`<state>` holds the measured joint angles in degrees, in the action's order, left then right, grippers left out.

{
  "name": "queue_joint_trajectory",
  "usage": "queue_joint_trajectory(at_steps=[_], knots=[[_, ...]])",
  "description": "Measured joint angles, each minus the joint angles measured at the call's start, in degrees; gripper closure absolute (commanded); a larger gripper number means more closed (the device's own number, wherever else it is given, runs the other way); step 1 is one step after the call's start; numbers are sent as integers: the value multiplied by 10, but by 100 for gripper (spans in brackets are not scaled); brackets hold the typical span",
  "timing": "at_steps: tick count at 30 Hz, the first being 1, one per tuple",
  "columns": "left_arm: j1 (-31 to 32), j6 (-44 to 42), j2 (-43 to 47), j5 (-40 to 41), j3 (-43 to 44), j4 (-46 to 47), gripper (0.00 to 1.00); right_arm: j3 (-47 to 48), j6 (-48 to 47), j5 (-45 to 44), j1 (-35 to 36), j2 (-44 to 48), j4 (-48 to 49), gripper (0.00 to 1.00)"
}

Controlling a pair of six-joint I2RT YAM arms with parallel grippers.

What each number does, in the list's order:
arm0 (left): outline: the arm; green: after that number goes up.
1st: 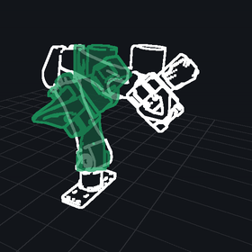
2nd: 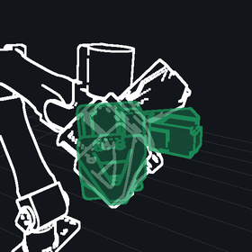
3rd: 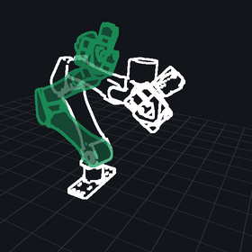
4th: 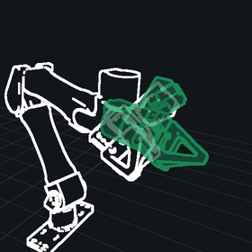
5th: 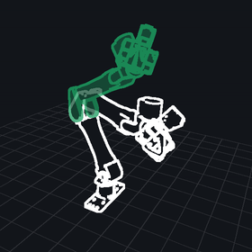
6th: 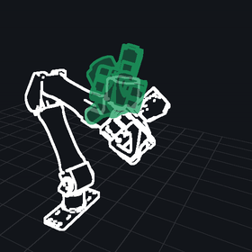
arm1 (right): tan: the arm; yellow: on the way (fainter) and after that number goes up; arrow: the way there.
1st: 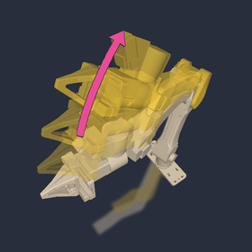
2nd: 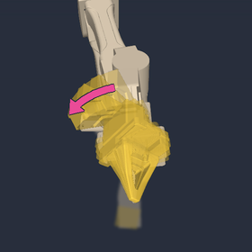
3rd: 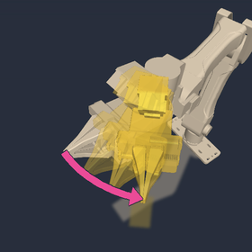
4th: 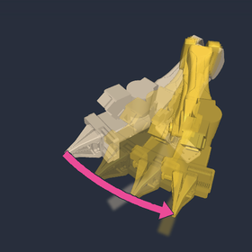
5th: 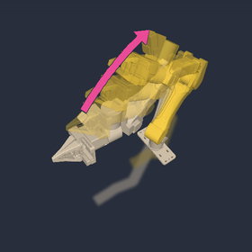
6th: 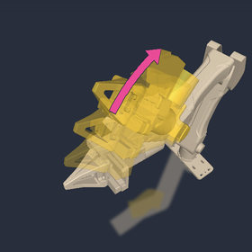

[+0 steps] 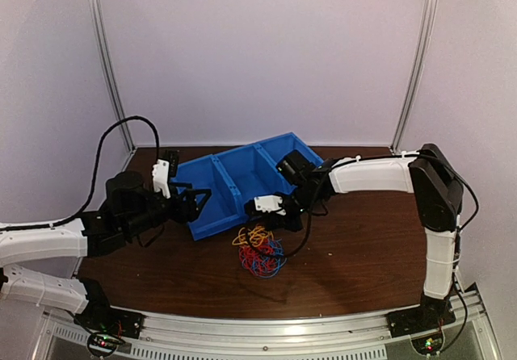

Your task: Untangle the cables

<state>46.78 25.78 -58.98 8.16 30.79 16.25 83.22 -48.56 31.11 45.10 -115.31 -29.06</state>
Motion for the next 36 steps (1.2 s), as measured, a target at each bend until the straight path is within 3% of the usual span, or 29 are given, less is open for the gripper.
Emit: queue_joint_trajectory(at_steps=[7,21,31,36], knots=[[0,-25,-42,-35,-1,32,29,5,25,19,0,20,-27,100],[2,-70,-135,-170,-31,194,29,47,118,112,-1,178,-79,100],[71,-96,-217,-209,-10,308,29,45,169,126,-4,219,-80,100],[88,-100,-290,-207,37,332,39,45,180,132,-5,244,-84,100]])
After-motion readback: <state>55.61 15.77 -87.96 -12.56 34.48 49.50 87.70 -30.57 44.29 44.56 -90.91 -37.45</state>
